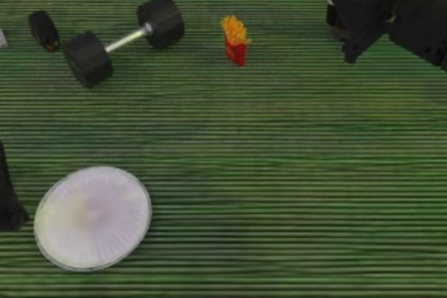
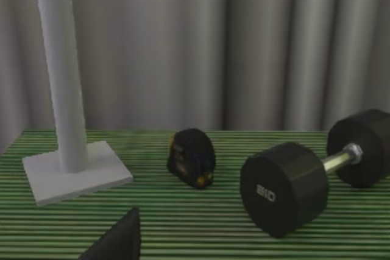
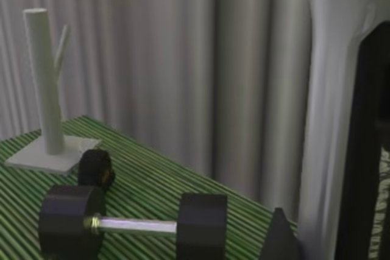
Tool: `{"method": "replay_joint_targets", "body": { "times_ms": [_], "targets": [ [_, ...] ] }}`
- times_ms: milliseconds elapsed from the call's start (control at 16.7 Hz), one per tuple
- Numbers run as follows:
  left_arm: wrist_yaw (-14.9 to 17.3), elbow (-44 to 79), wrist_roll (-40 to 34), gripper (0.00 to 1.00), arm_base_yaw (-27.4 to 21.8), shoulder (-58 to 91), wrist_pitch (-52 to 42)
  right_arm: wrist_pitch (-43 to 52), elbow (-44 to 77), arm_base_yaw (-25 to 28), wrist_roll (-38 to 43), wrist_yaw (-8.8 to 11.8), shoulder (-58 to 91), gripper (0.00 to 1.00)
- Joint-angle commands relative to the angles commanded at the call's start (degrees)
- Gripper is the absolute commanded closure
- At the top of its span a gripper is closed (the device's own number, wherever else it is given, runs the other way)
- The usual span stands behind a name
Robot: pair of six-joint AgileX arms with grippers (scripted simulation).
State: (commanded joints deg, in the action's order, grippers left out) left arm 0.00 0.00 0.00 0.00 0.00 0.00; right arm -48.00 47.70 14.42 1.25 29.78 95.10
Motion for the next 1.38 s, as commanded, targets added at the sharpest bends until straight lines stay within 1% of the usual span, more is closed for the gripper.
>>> {"method": "replay_joint_targets", "body": {
  "times_ms": [60, 120, 240, 480, 540, 600, 660, 720, 900, 1260, 1380],
  "targets": [
    [0.0, 0.0, 0.0, 0.00, 0.0, 0.0, 0.0, 0.3, 0.0, 1.3, 0.1, -1.3, -0.4, 1.00],
    [0.0, 0.0, 0.0, 0.00, 0.0, 0.0, 0.0, 0.6, -0.1, 3.0, 0.1, -3.0, -1.0, 1.00],
    [0.0, 0.0, 0.0, 0.00, 0.0, 0.0, 0.0, 1.7, -0.3, 7.3, 0.4, -7.3, -2.6, 1.00],
    [0.0, 0.0, 0.0, 0.00, 0.0, 0.0, 0.0, 3.9, -0.8, 17.4, 0.9, -16.8, -5.9, 1.00],
    [0.0, 0.0, 0.0, 0.00, 0.0, 0.0, 0.0, 4.3, -0.9, 19.2, 0.9, -18.6, -6.6, 1.00],
    [0.0, 0.0, 0.0, 0.00, 0.0, 0.0, 0.0, 4.6, -0.9, 20.5, 1.0, -19.8, -7.2, 1.00],
    [0.0, 0.0, 0.0, 0.00, 0.0, 0.0, 0.0, 4.8, -0.9, 21.1, 1.0, -20.5, -7.5, 1.00],
    [0.0, 0.0, 0.0, 0.00, 0.0, 0.0, 0.0, 4.8, -0.9, 21.2, 1.0, -20.5, -7.6, 1.00],
    [0.0, 0.0, 0.0, 0.00, 0.0, 0.0, 0.0, 4.7, -0.7, 21.0, 1.1, -20.3, -7.4, 1.00],
    [0.0, 0.0, 0.0, 0.00, 0.0, 0.0, 0.0, 4.8, -0.9, 21.2, 1.0, -20.5, -7.6, 1.00],
    [0.7, 0.6, 0.1, 0.00, -0.2, 0.7, 0.2, 4.8, -0.9, 21.2, 1.0, -20.5, -7.6, 1.00]
  ]
}}
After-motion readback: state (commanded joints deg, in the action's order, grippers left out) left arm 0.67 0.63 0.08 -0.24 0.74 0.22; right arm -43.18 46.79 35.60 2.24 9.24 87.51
